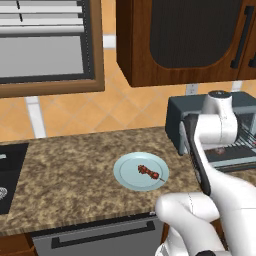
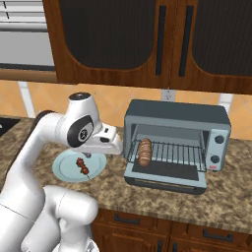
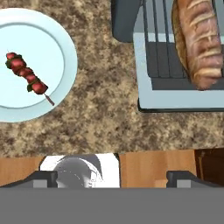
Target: Pick up the kebab skewer and baguette bread, and place them inside the toaster oven. Close the toaster oven door and start by setting the timer.
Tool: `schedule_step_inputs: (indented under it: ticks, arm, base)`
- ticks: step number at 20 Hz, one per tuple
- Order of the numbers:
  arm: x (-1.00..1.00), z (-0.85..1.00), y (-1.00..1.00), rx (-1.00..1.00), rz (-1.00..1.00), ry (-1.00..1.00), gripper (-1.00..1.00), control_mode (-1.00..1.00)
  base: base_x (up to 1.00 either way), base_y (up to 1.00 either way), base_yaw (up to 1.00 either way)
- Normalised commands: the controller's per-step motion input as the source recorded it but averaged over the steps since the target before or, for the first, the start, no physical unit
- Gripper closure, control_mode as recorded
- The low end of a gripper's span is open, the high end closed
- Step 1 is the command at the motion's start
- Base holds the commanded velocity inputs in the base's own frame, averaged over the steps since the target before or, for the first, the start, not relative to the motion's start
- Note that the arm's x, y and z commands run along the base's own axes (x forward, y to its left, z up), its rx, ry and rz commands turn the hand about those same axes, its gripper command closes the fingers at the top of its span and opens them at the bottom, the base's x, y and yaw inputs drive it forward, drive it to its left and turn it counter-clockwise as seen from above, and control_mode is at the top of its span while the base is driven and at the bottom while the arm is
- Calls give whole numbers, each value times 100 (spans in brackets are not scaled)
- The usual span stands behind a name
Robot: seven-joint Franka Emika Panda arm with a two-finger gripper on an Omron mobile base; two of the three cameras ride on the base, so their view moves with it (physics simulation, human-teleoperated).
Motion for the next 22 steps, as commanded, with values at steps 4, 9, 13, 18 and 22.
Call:
schedule_step_inputs:
  ticks: [4, 9, 13, 18, 22]
  arm:
    - [18, -37, 100, 5, 25, 17, -100, -100]
    - [73, -59, 62, 10, 27, 18, -100, -100]
    - [55, -52, 0, 2, 31, 12, -100, -100]
    - [18, -43, 22, 1, 18, 4, -100, -100]
    - [19, -41, 0, 6, 7, 0, -100, -100]
  base:
    - [0, 0, 0]
    - [0, 0, 0]
    - [0, 0, 0]
    - [0, 0, 0]
    - [0, 0, 0]
